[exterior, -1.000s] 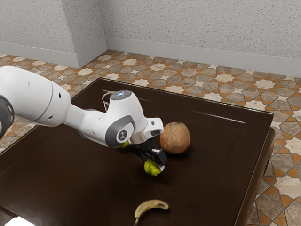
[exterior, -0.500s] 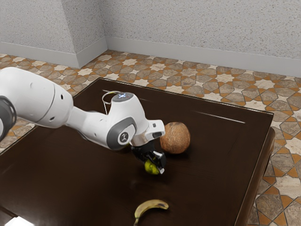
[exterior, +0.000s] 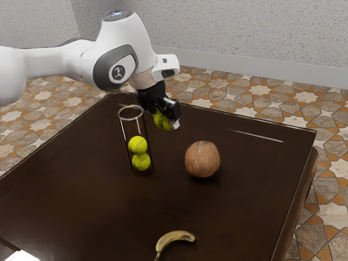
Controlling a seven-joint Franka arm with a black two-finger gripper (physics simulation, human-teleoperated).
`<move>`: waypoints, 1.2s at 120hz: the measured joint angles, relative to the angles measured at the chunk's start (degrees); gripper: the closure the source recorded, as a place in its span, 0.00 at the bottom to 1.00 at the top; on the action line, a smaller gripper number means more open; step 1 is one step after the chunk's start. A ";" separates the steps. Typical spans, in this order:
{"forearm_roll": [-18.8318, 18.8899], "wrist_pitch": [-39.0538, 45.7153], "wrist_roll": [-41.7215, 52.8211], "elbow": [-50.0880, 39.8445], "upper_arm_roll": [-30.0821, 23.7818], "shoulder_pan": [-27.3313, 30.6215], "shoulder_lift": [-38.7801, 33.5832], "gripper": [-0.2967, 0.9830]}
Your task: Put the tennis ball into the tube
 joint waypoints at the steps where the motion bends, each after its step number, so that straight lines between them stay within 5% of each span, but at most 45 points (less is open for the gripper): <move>1: 0.17 -0.52 0.02 0.43 0.02 0.22 0.07 0.48; 25: 4.26 -8.81 0.93 6.12 0.29 7.92 2.15 0.48; 114: 7.09 -13.94 3.42 19.36 2.23 10.99 13.95 0.48; 144: 6.72 -14.13 3.93 18.89 2.00 11.08 13.20 0.31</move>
